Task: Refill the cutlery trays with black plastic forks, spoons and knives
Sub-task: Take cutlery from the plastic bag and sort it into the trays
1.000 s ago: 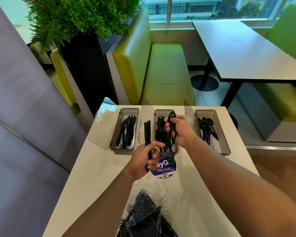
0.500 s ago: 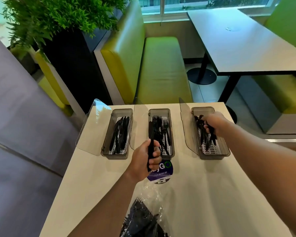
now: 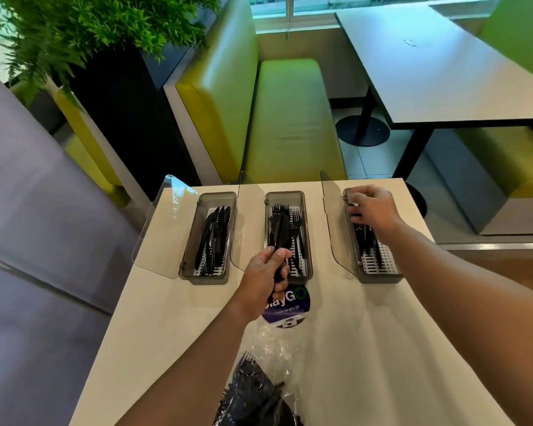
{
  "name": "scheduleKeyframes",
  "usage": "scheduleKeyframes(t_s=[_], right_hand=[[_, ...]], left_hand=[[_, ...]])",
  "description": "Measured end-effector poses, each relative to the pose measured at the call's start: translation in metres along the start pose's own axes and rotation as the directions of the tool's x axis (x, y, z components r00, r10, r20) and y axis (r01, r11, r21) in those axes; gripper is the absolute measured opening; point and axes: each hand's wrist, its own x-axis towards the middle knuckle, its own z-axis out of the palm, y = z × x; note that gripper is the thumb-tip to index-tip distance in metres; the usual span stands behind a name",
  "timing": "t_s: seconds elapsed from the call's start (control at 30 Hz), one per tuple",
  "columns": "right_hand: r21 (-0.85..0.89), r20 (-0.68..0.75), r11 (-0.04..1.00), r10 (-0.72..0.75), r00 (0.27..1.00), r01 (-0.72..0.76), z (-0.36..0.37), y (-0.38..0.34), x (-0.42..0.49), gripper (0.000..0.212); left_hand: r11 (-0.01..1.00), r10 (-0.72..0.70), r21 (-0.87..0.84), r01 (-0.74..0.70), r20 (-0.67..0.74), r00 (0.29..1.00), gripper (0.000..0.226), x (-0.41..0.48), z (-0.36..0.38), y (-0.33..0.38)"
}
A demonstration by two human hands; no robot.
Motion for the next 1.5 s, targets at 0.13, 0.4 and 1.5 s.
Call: scheduleKeyframes(t_s=[0.13, 0.4, 1.5], right_hand=[[0.143, 0.159, 0.987, -0.100, 0.982, 0.077, 0.027, -0.025, -0.025, 0.017], [-0.192, 0.606, 0.976, 0.039, 0.794, 0.099, 0.085, -0.043, -0.089, 0.033], [-0.203, 0.300, 0.971, -0.057, 0.952, 0.122, 0.179, -0.025, -0.079, 0.033]], left_hand=[[0.997, 0.073, 0.037, -0.071, -0.027, 0.997, 0.019, -0.006, 0.004, 0.005], [0.987, 0.152, 0.054, -0.150, -0.032, 0.988, 0.009, -0.021, -0.001, 0.016], [0.909, 0.088, 0.401, 0.110, -0.444, 0.892, 0.027, 0.032, -0.141, 0.051]])
